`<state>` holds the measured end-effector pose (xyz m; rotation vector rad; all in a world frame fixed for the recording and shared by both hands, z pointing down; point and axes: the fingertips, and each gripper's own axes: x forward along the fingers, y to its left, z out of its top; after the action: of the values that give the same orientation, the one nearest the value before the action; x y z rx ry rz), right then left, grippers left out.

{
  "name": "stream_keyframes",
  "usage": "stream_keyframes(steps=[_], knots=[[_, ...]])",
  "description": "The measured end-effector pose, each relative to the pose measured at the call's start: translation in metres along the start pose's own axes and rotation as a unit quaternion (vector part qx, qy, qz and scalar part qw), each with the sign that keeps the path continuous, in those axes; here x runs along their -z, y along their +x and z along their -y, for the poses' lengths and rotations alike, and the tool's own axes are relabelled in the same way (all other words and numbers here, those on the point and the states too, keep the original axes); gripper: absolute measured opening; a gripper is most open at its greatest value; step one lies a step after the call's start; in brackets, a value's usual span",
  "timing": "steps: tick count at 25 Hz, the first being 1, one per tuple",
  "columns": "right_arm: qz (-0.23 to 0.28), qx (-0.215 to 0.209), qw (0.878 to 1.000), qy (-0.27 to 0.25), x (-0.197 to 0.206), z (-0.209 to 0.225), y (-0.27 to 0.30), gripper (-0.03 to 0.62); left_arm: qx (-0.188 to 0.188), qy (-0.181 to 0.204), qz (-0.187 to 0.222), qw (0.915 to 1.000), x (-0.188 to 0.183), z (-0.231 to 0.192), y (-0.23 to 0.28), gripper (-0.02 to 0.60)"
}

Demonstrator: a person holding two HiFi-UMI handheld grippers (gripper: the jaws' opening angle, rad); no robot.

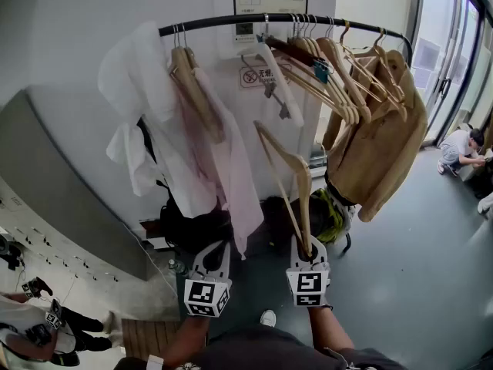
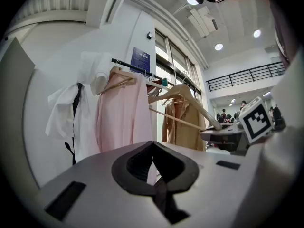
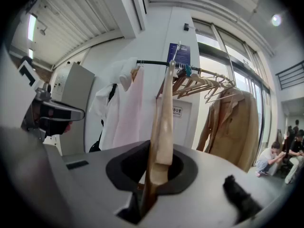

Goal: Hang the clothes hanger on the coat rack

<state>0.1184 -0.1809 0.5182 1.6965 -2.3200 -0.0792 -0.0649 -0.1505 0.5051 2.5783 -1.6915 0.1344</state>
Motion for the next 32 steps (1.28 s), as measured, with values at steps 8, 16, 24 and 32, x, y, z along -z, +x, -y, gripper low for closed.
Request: stream_keyframes(steps=[8,16,24,32], knots=[[0.015,-0.034,0.999,0.001,-0.042,0.002,0.060,0.040,-0.012,-0.052,0.001,0.9986,-0.008,-0.030,0.024,0.009],[0.009,-0.034,0.999,-0.003,-0.093,-0.005,0.116,0.040,-0.001,-0.044,0.023,0.9988,-0.026,-0.071,0.040,0.009],[-0.001,-0.050,0.999,-0.020,-0.167,-0.004,0.173,0.040,0.010,-0.050,0.046,0.9976,-0.043,-0.101,0.043,0.009],[-0.003,-0.062,0.998,-0.022,-0.231,0.009,0.209,0.040,0.015,-0.060,0.055,0.9965,-0.044,-0.114,0.041,0.009]])
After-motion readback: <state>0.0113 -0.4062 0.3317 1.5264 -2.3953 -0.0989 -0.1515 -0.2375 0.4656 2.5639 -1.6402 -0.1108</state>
